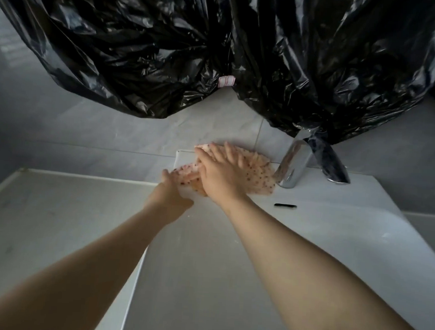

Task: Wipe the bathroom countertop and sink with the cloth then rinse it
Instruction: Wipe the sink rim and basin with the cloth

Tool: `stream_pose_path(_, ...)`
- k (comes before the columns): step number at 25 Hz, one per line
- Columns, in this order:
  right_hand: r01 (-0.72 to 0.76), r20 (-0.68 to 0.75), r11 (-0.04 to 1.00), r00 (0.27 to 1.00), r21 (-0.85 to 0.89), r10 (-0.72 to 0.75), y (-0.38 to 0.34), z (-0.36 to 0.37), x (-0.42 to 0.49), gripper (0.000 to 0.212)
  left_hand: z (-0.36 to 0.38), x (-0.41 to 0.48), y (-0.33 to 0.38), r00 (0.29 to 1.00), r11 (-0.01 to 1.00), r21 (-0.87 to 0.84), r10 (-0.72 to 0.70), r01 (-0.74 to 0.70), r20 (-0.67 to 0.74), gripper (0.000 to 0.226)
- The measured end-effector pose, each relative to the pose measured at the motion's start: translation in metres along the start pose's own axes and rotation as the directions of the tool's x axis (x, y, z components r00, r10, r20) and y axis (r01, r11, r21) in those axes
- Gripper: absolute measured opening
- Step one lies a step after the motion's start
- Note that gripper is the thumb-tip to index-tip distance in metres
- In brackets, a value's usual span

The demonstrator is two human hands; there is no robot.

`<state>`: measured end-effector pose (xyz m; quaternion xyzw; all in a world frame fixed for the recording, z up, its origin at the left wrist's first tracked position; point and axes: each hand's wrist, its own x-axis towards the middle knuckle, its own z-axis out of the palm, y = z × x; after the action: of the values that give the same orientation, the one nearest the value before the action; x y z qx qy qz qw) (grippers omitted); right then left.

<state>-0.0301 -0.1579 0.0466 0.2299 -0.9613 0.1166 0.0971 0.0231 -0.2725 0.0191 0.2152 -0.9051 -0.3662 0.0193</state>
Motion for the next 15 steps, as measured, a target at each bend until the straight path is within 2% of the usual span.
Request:
stream_pose_path(2, -0.014, 0.162, 0.999, 0.987, -0.035, 0.02, -0.002, 0.014, 0.014, 0.046, -0.001, 0.004, -0.009, 0.994, 0.994, -0.039, -0.106, 0.107, 0.027, 0.058)
stream_pose_path(4, -0.068, 0.238, 0.998, 0.969, 0.005, 0.065, 0.009, 0.019, 0.016, 0.05, -0.002, 0.008, -0.015, 0.987, 0.983, -0.1, -0.151, 0.156, 0.049, 0.048)
stream_pose_path(7, -0.241, 0.162, 0.97, 0.957, -0.01, 0.24, 0.047, 0.012, -0.006, 0.06, -0.001, 0.008, -0.016, 0.985, 0.984, -0.051, -0.168, 0.17, 0.049, 0.037)
stream_pose_path(10, -0.395, 0.085, 0.918, 0.915, -0.006, 0.394, 0.058, 0.01, -0.013, 0.066, 0.0, 0.01, -0.016, 0.98, 0.977, -0.084, -0.193, 0.197, 0.044, 0.035)
stream_pose_path(11, -0.394, 0.088, 0.919, 0.917, 0.035, 0.39, 0.043, 0.014, -0.006, 0.065, 0.0, 0.012, -0.016, 0.98, 0.977, -0.081, -0.194, 0.197, 0.042, 0.036)
stream_pose_path(12, -0.335, 0.108, 0.938, 0.939, 0.091, 0.326, 0.022, 0.019, 0.002, 0.062, 0.0, 0.012, -0.017, 0.982, 0.98, -0.067, -0.187, 0.189, 0.038, 0.038)
stream_pose_path(14, -0.082, 0.164, 0.989, 0.985, 0.12, 0.061, -0.025, 0.03, 0.017, 0.057, 0.001, 0.015, -0.018, 0.991, 0.988, -0.075, -0.131, 0.133, 0.024, 0.049)
stream_pose_path(15, 0.047, 0.205, 0.992, 0.976, 0.115, -0.07, -0.042, 0.034, 0.022, 0.054, 0.002, 0.016, -0.019, 0.994, 0.989, -0.104, -0.103, 0.105, 0.027, 0.055)
